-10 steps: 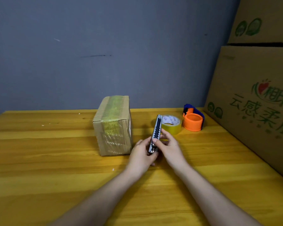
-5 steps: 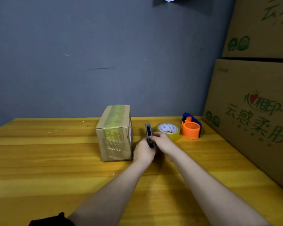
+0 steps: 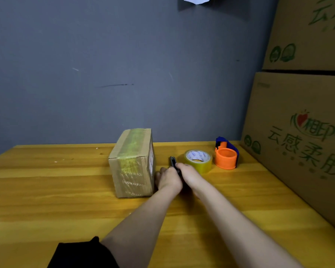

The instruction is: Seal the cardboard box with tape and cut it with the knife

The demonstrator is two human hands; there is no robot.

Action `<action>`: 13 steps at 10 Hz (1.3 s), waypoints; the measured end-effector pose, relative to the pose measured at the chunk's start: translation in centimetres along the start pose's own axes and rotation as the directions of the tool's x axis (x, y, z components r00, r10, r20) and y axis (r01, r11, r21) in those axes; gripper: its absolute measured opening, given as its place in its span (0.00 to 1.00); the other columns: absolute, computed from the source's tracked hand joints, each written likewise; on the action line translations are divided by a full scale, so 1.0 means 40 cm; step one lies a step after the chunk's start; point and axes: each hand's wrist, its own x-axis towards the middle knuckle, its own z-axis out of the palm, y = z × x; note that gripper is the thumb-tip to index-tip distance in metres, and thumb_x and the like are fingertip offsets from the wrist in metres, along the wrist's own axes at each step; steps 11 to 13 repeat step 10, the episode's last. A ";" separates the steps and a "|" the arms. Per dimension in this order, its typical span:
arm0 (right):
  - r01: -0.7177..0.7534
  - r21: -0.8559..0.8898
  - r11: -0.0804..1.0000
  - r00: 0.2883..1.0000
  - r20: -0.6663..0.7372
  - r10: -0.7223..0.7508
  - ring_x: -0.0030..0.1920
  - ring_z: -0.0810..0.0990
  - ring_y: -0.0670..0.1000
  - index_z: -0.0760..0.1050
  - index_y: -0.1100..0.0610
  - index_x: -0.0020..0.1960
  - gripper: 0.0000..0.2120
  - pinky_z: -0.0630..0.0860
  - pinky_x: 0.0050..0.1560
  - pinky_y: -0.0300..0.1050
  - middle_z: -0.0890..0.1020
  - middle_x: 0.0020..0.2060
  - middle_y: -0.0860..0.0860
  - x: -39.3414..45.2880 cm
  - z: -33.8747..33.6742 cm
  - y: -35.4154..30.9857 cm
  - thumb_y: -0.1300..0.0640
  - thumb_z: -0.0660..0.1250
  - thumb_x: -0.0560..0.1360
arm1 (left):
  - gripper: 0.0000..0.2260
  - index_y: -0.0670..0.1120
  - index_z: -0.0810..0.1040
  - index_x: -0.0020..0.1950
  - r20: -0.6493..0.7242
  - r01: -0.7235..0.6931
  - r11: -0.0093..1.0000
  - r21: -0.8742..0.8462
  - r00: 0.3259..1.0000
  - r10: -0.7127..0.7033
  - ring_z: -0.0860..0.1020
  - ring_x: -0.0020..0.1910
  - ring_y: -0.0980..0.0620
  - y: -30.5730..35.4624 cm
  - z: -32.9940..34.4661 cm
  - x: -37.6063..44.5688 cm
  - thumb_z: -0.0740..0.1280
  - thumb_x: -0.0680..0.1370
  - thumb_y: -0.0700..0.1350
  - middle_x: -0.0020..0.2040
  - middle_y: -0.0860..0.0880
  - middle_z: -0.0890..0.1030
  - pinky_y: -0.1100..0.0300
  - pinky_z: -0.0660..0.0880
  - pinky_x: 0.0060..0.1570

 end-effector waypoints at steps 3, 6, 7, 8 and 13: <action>-0.042 -0.192 0.980 0.998 -0.046 0.034 0.64 0.70 0.60 0.71 0.52 0.52 0.11 0.64 0.68 0.53 0.76 0.57 0.56 0.041 -0.010 0.016 0.50 0.53 0.77 | 0.16 0.45 0.73 0.65 0.003 0.035 0.997 0.063 0.999 -0.035 0.66 0.67 0.41 0.011 0.016 0.012 0.52 0.81 0.45 0.67 0.42 0.67 0.49 0.65 0.64; -0.015 -0.255 0.967 1.000 -0.016 0.012 0.58 0.71 0.55 0.73 0.53 0.55 0.15 0.65 0.66 0.50 0.75 0.55 0.55 0.027 -0.012 0.012 0.50 0.50 0.78 | 0.16 0.45 0.72 0.65 0.008 0.006 0.993 0.116 1.000 -0.007 0.65 0.68 0.42 0.008 0.009 0.005 0.52 0.81 0.44 0.68 0.42 0.67 0.50 0.64 0.65; 0.005 -0.175 0.985 0.999 -0.046 -0.013 0.44 0.70 0.52 0.69 0.52 0.40 0.11 0.66 0.50 0.45 0.74 0.42 0.54 0.026 -0.019 0.016 0.53 0.52 0.78 | 0.16 0.45 0.72 0.66 0.053 -0.004 0.992 0.124 0.999 -0.003 0.65 0.68 0.40 0.008 -0.005 -0.004 0.56 0.80 0.45 0.68 0.42 0.66 0.49 0.65 0.65; 0.010 -0.127 0.992 1.000 -0.027 -0.014 0.45 0.68 0.51 0.65 0.52 0.40 0.09 0.62 0.44 0.45 0.74 0.44 0.57 0.002 -0.032 0.006 0.55 0.52 0.78 | 0.17 0.43 0.69 0.67 0.100 -0.019 0.994 0.108 0.995 0.008 0.67 0.67 0.38 0.011 -0.030 -0.012 0.58 0.79 0.44 0.68 0.40 0.67 0.50 0.66 0.65; 0.016 -0.214 0.977 0.996 -0.086 -0.035 0.46 0.75 0.58 0.69 0.58 0.54 0.09 0.65 0.43 0.45 0.78 0.54 0.64 -0.042 -0.062 -0.020 0.56 0.55 0.78 | 0.15 0.41 0.70 0.64 0.108 -0.138 0.990 0.036 0.985 0.133 0.75 0.61 0.38 0.019 -0.111 -0.041 0.62 0.77 0.41 0.63 0.40 0.75 0.50 0.73 0.56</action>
